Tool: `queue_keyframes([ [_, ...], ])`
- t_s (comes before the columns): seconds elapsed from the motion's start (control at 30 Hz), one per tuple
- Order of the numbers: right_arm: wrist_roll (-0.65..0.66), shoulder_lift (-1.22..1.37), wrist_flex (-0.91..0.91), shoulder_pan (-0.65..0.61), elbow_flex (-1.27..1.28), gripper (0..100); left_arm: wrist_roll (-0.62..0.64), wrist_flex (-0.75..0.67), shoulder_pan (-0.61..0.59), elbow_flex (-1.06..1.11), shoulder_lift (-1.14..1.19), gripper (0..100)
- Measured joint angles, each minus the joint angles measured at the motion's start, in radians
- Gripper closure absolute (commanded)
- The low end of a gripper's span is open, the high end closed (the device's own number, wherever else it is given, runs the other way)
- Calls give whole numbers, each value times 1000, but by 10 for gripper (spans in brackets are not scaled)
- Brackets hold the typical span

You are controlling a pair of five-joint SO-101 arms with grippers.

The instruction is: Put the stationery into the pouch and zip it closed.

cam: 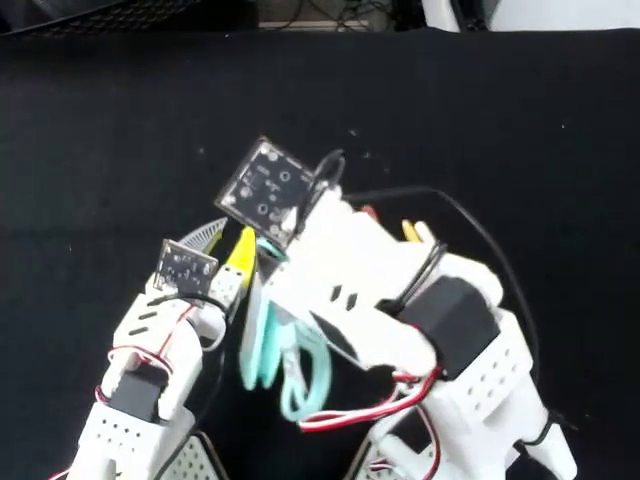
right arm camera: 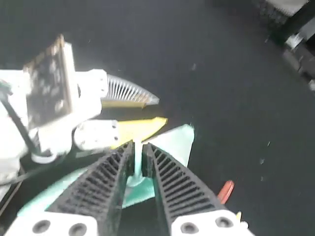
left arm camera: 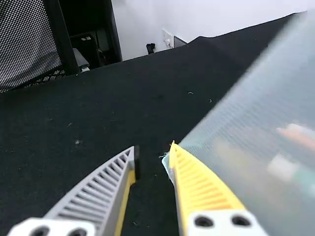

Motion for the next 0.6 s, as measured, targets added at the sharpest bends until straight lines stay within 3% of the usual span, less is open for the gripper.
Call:
queue_keyframes([
  [0.23, 46, 0, 3, 0, 0, 986, 0, 0, 0, 0, 0, 870],
  [0.6, 118, 92, -559, 11, 60, 986, 0, 0, 0, 0, 0, 870],
])
